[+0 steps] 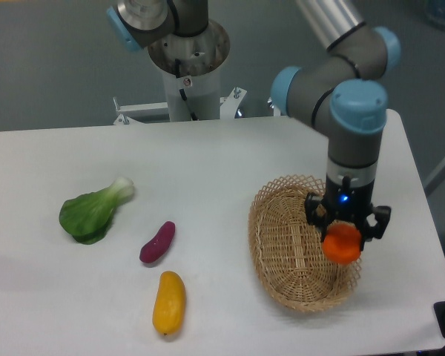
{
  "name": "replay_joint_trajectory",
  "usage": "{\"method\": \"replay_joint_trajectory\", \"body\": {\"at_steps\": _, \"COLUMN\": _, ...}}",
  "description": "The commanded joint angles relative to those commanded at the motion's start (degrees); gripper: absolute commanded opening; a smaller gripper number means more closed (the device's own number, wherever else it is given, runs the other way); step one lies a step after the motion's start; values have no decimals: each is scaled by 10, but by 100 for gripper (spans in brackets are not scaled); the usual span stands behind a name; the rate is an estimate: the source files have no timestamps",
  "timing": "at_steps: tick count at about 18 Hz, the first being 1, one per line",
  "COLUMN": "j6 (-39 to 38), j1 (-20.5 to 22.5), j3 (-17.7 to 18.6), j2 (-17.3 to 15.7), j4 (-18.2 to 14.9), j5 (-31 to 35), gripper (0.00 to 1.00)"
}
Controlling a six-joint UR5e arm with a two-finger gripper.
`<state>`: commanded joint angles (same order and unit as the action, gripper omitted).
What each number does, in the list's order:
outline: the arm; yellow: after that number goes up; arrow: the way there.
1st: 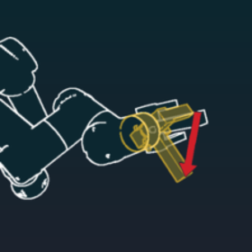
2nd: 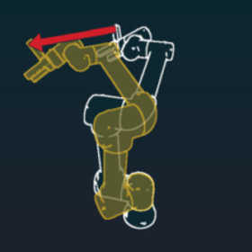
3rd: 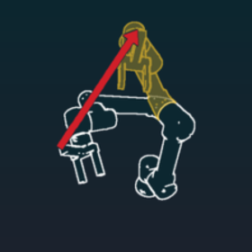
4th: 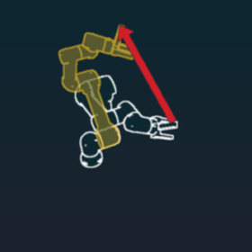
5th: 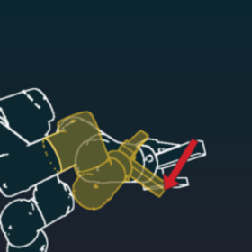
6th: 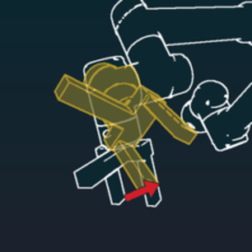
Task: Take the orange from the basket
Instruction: 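Lift the held orange up and out of the basket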
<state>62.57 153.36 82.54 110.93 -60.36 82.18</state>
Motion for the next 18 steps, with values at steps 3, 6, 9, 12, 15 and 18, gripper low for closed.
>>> {"method": "replay_joint_trajectory", "body": {"at_steps": 3, "j6": 50, "j1": 24, "j3": -3, "j2": -23, "j4": -44, "j5": -4, "gripper": 67}}
{"method": "replay_joint_trajectory", "body": {"at_steps": 6, "j6": 94, "j1": 44, "j3": -3, "j2": -36, "j4": -81, "j5": -5, "gripper": 67}}
{"method": "replay_joint_trajectory", "body": {"at_steps": 9, "j6": 103, "j1": 52, "j3": -3, "j2": -44, "j4": -89, "j5": -5, "gripper": 67}}
{"method": "replay_joint_trajectory", "body": {"at_steps": 12, "j6": 102, "j1": 53, "j3": -2, "j2": -44, "j4": -90, "j5": -6, "gripper": 67}}
{"method": "replay_joint_trajectory", "body": {"at_steps": 15, "j6": 103, "j1": 55, "j3": -1, "j2": -48, "j4": -90, "j5": -7, "gripper": 67}}
{"method": "replay_joint_trajectory", "body": {"at_steps": 18, "j6": 103, "j1": 55, "j3": 0, "j2": -48, "j4": -90, "j5": -6, "gripper": 67}}
